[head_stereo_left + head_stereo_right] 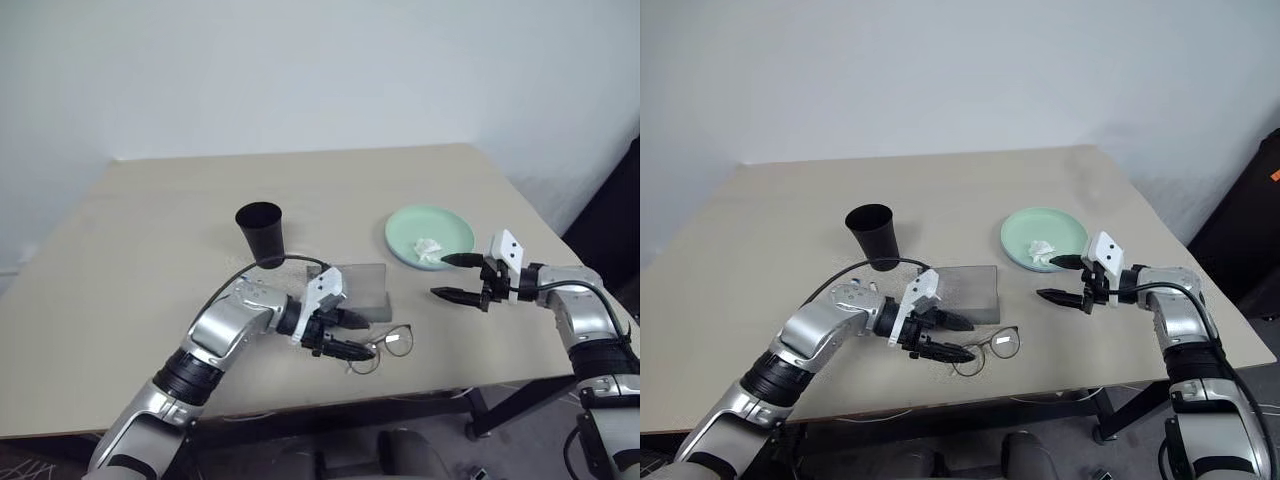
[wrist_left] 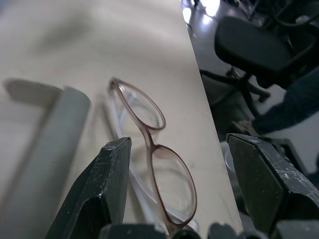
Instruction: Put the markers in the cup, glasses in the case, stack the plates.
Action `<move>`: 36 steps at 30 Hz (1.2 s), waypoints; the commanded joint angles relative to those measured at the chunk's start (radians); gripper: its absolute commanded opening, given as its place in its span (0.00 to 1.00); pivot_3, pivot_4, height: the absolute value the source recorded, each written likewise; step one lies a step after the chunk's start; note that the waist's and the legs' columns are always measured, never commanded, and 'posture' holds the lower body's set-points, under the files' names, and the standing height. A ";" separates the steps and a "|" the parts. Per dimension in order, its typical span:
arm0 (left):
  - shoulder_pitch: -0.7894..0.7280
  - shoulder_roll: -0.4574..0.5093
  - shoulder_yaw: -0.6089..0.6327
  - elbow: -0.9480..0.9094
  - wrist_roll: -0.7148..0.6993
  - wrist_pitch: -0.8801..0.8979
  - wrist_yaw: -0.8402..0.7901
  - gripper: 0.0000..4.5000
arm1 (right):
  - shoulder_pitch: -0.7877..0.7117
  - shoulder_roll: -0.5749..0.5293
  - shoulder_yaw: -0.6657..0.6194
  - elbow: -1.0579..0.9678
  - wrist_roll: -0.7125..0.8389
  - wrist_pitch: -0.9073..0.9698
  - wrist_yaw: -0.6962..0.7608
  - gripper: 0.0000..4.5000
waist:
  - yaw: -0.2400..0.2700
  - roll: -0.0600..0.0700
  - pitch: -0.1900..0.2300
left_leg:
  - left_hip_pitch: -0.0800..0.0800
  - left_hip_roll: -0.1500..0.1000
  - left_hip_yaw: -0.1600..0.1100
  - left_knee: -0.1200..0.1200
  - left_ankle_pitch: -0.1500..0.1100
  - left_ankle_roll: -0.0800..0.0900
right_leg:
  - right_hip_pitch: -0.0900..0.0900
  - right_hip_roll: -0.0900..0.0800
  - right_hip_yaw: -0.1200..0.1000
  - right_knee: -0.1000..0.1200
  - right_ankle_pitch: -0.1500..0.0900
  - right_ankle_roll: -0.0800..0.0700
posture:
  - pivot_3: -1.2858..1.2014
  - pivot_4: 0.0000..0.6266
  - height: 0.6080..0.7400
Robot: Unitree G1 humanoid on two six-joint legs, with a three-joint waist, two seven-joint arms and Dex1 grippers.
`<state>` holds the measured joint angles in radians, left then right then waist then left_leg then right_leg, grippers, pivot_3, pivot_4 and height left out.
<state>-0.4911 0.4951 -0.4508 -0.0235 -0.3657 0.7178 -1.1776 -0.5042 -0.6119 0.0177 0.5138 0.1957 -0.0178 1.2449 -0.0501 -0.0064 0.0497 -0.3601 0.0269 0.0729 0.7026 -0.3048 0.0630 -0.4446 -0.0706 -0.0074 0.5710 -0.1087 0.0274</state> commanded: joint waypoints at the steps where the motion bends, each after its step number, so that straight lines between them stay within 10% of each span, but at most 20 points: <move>1: -0.039 -0.019 -0.012 0.034 0.016 0.004 -0.006 0.72 | -0.031 -0.001 -0.013 -0.001 0.005 -0.027 -0.013 0.88 | 0.000 0.000 0.000 | 0.000 0.000 0.000 0.000 0.000 0.000 | 0.000 0.000 0.000 0.000 0.000 0.000 | 0.52 0.00 1.00; 16: -0.094 -0.149 -0.032 0.218 0.061 0.004 0.017 0.72 | -0.032 -0.011 -0.008 0.002 -0.006 -0.038 -0.026 0.88 | -0.001 0.000 0.000 | 0.000 -0.001 0.000 0.000 0.000 0.000 | 0.000 0.002 0.005 0.000 0.000 0.000 | 0.52 0.00 1.00; 24: -0.093 -0.151 -0.033 0.228 0.087 -0.016 0.008 0.24 | -0.029 -0.010 -0.005 0.000 -0.009 -0.037 -0.027 0.89 | 0.000 0.000 0.000 | 0.000 -0.002 0.000 0.000 0.000 0.001 | 0.000 0.002 0.008 0.000 0.000 0.000 | 0.52 0.00 1.00; 36: -0.109 -0.154 0.002 0.226 0.081 -0.040 0.007 0.16 | -0.048 -0.005 0.002 0.028 -0.022 -0.051 -0.036 0.89 | -0.001 0.000 0.000 | 0.001 -0.002 0.001 0.000 0.001 0.001 | 0.000 0.002 0.009 0.000 0.000 0.000 | 0.52 0.00 1.00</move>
<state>-0.5618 0.3431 -0.4835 0.2156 -0.2852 0.6935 -1.1718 -0.5202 -0.6116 0.0299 0.5532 0.1682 -0.0491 1.2157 -0.0508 -0.0067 0.0497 -0.3594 0.0249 0.0738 0.7028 -0.3041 0.0645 -0.4446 -0.0685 0.0019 0.5712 -0.1088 0.0277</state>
